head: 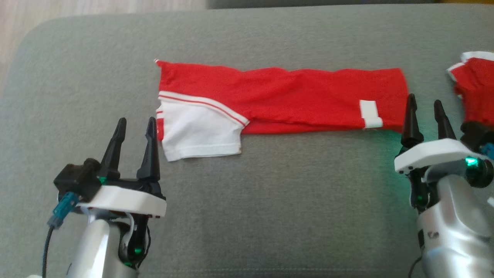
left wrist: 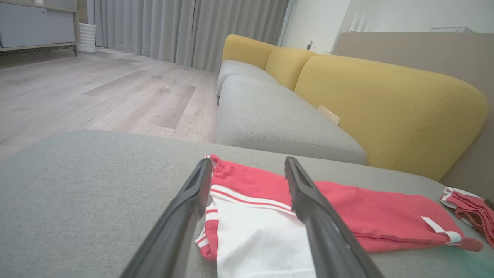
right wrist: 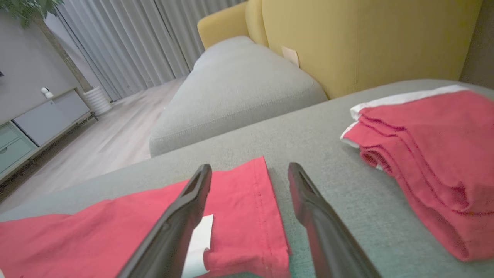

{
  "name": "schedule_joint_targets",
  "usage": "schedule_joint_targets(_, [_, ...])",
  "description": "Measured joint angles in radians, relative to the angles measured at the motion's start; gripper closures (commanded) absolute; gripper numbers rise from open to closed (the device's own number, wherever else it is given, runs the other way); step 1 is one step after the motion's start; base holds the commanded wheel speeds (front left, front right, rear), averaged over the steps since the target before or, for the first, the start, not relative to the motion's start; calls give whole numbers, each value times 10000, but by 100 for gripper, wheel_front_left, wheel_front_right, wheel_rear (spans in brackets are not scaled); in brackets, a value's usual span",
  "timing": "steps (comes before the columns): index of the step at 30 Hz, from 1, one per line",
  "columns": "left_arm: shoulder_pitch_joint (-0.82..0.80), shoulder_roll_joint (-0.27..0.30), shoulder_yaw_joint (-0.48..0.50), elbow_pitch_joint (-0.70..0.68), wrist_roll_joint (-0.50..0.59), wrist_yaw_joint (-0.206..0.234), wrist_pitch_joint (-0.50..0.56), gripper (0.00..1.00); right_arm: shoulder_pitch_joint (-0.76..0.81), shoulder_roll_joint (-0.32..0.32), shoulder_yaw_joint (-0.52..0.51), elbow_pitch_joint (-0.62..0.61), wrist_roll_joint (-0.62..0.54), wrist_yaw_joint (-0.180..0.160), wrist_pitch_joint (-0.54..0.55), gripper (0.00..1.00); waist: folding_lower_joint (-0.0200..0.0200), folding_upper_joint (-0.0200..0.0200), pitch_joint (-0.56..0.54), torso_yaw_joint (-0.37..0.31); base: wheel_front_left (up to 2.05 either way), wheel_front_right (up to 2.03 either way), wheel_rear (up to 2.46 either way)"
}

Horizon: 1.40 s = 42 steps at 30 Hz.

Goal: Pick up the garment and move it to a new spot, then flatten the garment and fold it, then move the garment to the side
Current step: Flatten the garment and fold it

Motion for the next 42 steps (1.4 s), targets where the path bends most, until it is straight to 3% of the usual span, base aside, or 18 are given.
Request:
schedule_joint_targets(8, [-274,-19,-245,67,-29,-84,0,0,-994,8,-1513,2359,-980,0,616,0,0,0,458,556,0,0,0])
schedule_joint_targets(17, [-377,-40,-311,77,-31,-82,0,0,-2040,-25,-1808,4142,-1057,0,86,0,0,0,703,696,0,0,0])
schedule_joint_targets(18, [-381,-40,-313,90,-31,-82,0,0,-2143,-44,-1730,4316,-995,0,33,4,0,0,710,686,0,0,0])
schedule_joint_targets(19, [-387,-42,-313,113,-31,-82,0,0,-2233,-77,-1622,4491,-918,0,-25,64,0,0,713,673,0,0,0])
schedule_joint_targets(20, [-389,-42,-313,128,-31,-81,0,0,-2313,-94,-1509,4629,-880,0,-67,100,0,0,709,656,0,0,0])
schedule_joint_targets(23, [-394,-46,-309,194,-29,-75,0,0,-2420,-90,-1287,5049,-849,0,-253,100,0,0,612,549,0,0,0])
schedule_joint_targets(27, [-391,-52,-290,282,-29,-75,0,0,-2367,-94,-1730,5074,-1281,0,-316,100,0,0,401,417,0,0,0])
schedule_joint_targets(36, [-248,-52,-314,332,-33,-71,0,0,-1817,-861,-4161,4278,-2644,0,-479,100,0,0,-234,266,0,0,0])
schedule_joint_targets(42, [167,-52,-318,359,-134,-12,0,0,-1647,-159,-4527,3661,-3336,0,-481,100,0,0,-746,245,0,0,0])
